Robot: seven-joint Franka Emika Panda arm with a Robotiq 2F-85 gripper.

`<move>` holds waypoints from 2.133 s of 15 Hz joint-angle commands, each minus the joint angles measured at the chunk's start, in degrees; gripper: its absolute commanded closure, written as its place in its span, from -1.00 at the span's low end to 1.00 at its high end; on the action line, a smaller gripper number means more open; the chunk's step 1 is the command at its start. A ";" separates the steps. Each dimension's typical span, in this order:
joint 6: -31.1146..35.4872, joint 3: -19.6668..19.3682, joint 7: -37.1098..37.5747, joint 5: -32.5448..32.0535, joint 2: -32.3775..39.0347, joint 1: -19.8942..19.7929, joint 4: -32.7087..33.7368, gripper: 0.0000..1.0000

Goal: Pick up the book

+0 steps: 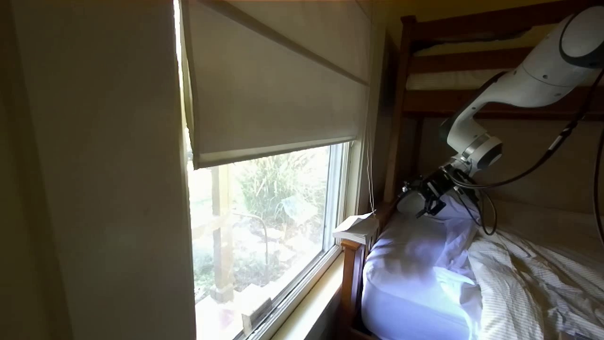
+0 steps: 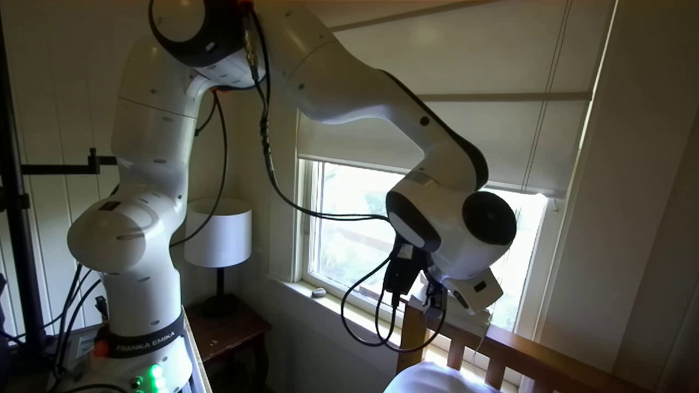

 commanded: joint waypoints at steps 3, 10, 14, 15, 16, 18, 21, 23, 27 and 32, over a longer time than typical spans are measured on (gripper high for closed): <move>10.95 1.19 7.12 3.01 2.23 0.56 1.93 -1.00; 13.27 4.97 8.09 4.49 11.08 0.37 9.60 -1.00; 13.58 5.41 7.77 2.73 11.45 0.05 9.92 -1.00; 13.60 5.49 7.80 2.69 12.26 -0.09 10.85 -1.00; 9.46 5.72 6.93 1.35 13.13 -0.99 12.01 -1.00; 6.45 5.99 6.64 1.54 13.97 -1.52 12.98 -1.00; 5.15 6.03 7.62 2.52 14.47 -1.40 13.73 -1.00; 6.94 5.89 9.86 2.57 14.89 -0.54 14.09 -1.00; 12.25 6.94 13.28 3.39 15.98 1.46 14.60 -1.00; 17.35 8.60 17.10 3.04 17.46 2.89 15.38 -1.00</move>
